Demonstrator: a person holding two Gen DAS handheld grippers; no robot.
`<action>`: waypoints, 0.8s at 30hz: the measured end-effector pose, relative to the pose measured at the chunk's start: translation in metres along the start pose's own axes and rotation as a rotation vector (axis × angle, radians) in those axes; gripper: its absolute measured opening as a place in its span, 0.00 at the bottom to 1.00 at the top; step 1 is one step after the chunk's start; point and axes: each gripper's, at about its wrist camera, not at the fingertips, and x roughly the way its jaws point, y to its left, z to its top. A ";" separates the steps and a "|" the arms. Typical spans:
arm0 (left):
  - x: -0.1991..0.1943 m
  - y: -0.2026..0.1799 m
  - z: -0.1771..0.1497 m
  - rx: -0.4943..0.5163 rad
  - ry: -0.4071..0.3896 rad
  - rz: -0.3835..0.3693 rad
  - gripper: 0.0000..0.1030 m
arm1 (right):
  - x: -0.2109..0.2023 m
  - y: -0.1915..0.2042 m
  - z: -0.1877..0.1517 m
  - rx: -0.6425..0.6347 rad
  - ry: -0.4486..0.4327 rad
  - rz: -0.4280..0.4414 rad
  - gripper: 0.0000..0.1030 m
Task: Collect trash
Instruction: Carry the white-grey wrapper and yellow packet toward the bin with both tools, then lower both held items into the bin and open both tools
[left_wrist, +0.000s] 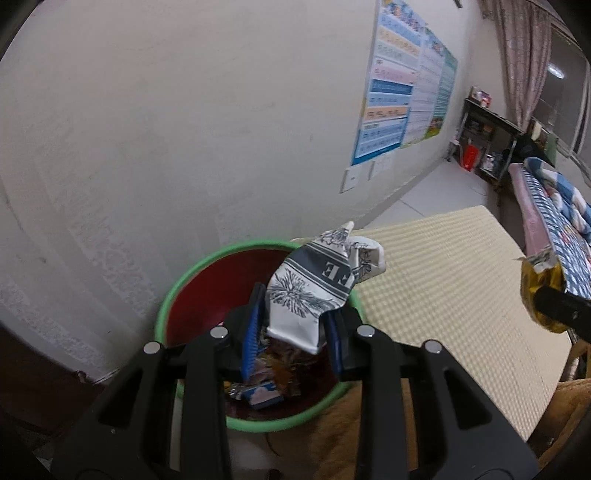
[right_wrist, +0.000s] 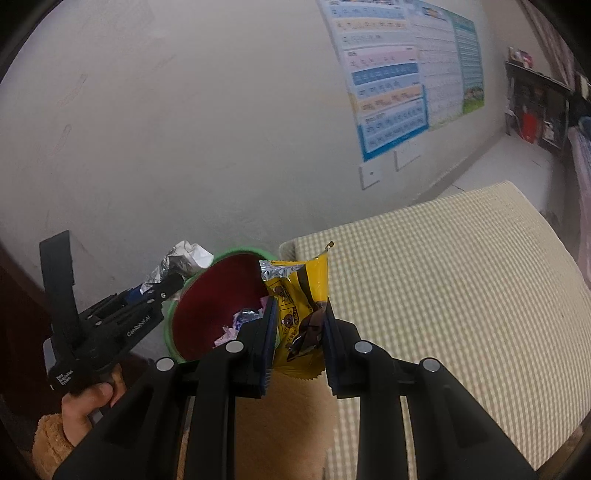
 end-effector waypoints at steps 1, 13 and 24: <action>0.001 0.004 -0.001 -0.005 0.002 0.008 0.28 | 0.004 0.005 0.001 -0.013 0.006 0.003 0.22; 0.012 0.040 -0.007 -0.037 0.030 0.070 0.28 | 0.042 0.049 0.014 -0.115 0.049 0.035 0.22; 0.029 0.048 -0.018 -0.029 0.079 0.078 0.28 | 0.071 0.063 0.012 -0.136 0.107 0.061 0.22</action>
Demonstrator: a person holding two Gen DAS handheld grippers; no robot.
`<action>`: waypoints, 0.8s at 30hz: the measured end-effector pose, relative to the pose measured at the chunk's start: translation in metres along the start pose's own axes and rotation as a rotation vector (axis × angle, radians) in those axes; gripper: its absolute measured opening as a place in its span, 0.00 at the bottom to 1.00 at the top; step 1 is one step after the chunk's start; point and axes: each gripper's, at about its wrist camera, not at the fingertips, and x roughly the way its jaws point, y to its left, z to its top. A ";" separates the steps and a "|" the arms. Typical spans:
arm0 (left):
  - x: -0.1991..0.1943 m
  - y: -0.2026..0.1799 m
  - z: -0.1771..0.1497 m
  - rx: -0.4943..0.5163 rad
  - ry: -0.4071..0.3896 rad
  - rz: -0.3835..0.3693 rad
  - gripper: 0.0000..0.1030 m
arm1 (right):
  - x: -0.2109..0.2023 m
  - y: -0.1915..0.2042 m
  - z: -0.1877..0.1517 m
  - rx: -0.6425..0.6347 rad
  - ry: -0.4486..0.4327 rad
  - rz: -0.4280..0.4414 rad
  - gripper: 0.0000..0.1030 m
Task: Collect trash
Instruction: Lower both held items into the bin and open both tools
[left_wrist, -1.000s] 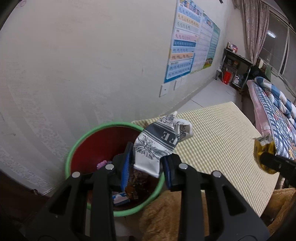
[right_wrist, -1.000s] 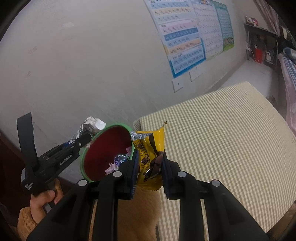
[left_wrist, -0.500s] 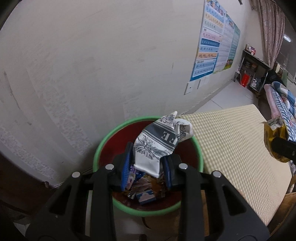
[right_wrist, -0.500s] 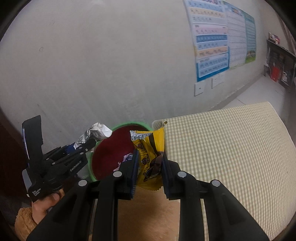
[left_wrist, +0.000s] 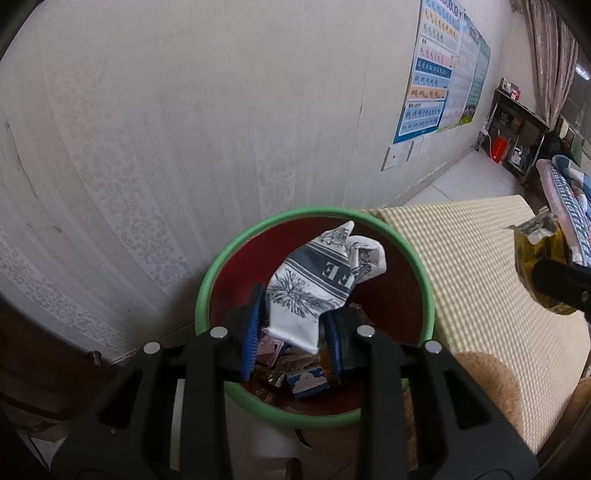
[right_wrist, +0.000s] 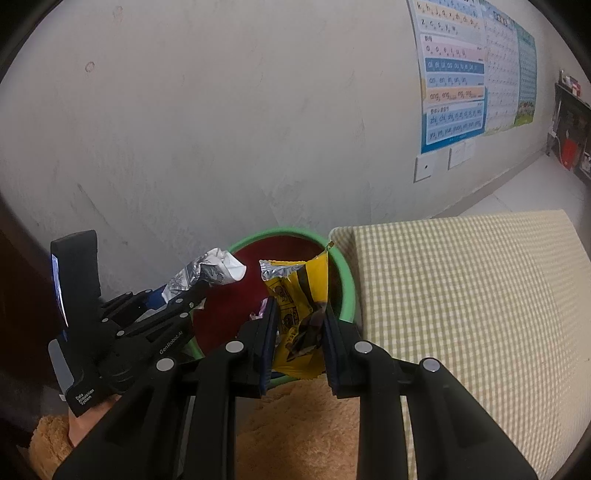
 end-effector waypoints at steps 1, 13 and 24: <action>0.001 0.000 0.000 0.000 0.002 0.001 0.28 | 0.002 0.000 0.000 0.000 0.004 0.002 0.22; 0.017 0.001 -0.004 -0.007 0.037 0.010 0.29 | 0.022 0.001 0.003 0.000 0.037 0.019 0.22; 0.033 0.001 -0.008 -0.014 0.073 0.004 0.29 | 0.038 -0.003 0.001 0.005 0.066 0.017 0.22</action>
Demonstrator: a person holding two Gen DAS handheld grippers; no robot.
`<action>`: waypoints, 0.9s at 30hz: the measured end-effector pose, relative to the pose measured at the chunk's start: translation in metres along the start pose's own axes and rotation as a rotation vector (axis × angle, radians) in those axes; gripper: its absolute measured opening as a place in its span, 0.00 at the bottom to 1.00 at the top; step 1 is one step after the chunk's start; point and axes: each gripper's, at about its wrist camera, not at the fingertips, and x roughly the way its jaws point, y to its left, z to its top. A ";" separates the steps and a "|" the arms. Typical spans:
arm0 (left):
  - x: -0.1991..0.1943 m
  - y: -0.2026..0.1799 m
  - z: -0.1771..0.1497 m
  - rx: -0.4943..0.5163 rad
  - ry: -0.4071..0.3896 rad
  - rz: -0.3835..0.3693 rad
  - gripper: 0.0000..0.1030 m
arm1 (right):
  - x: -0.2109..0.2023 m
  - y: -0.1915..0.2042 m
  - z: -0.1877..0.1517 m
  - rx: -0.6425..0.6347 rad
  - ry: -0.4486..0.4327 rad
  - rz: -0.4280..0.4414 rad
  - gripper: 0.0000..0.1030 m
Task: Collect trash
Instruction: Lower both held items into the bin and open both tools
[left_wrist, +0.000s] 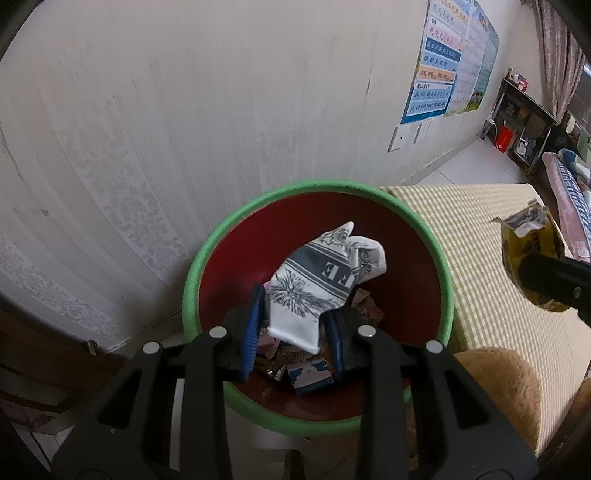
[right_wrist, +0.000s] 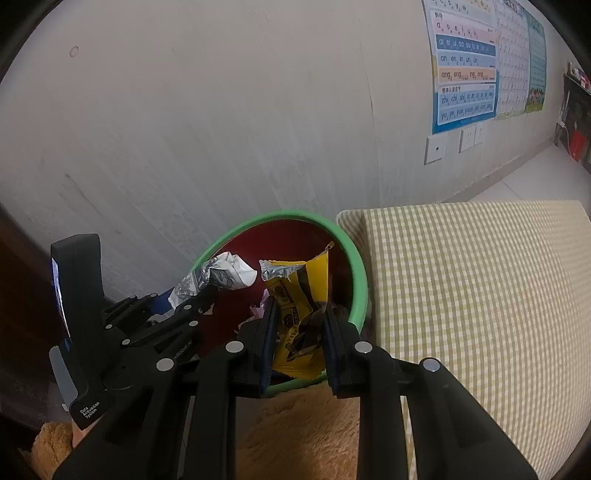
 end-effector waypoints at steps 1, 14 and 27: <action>0.002 0.000 0.000 0.000 0.003 0.000 0.29 | 0.001 -0.001 0.001 0.000 0.002 -0.001 0.22; 0.020 -0.002 -0.002 -0.001 0.042 0.000 0.29 | 0.021 -0.007 0.006 -0.007 0.030 -0.014 0.23; 0.032 0.000 -0.005 -0.002 0.071 0.002 0.29 | 0.027 -0.006 0.006 -0.008 0.048 -0.013 0.23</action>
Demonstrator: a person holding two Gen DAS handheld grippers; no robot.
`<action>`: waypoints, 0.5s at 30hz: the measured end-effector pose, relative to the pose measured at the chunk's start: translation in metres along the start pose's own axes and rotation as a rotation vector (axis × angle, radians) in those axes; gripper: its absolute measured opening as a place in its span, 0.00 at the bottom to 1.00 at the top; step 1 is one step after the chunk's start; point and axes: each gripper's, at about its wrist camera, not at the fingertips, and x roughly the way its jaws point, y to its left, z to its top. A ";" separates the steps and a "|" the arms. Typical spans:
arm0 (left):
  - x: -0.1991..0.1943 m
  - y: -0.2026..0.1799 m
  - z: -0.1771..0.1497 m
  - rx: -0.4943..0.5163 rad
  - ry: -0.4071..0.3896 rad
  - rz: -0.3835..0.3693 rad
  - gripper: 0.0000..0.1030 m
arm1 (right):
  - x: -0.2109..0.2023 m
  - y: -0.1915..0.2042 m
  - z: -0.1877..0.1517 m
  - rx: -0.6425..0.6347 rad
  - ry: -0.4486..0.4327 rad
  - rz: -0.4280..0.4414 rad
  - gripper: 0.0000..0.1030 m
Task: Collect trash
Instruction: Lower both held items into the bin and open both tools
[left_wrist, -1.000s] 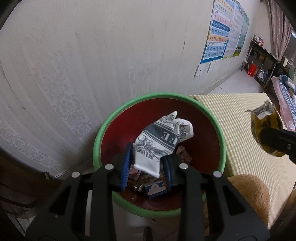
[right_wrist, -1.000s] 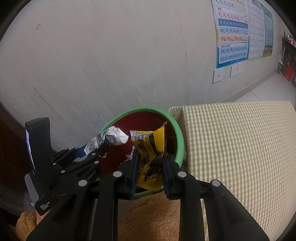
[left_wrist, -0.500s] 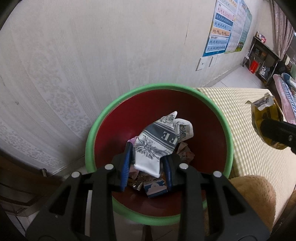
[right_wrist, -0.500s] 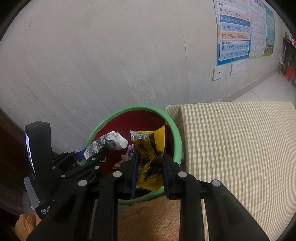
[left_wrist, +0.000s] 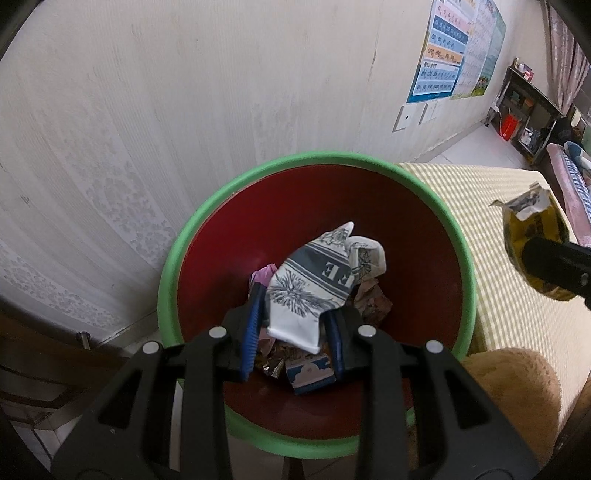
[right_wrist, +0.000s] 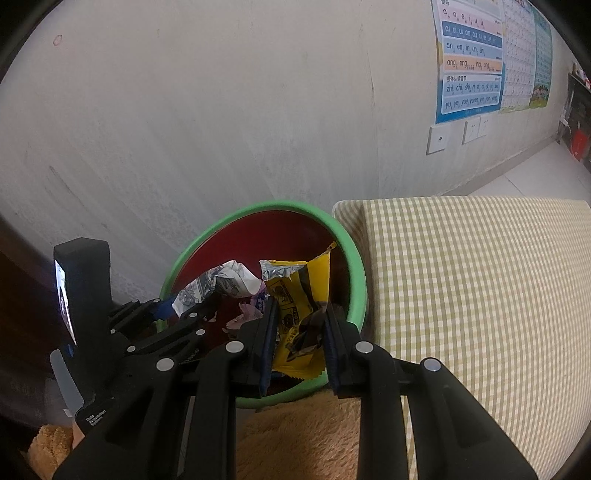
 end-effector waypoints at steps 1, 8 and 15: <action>0.001 0.000 0.000 -0.001 0.003 0.000 0.29 | 0.000 0.000 0.000 0.000 0.001 0.000 0.23; 0.017 0.000 0.001 -0.006 0.033 0.002 0.30 | 0.003 -0.002 0.001 0.000 0.005 0.000 0.23; 0.035 -0.003 0.001 -0.008 0.069 0.007 0.32 | 0.007 -0.003 0.001 0.002 0.011 -0.002 0.23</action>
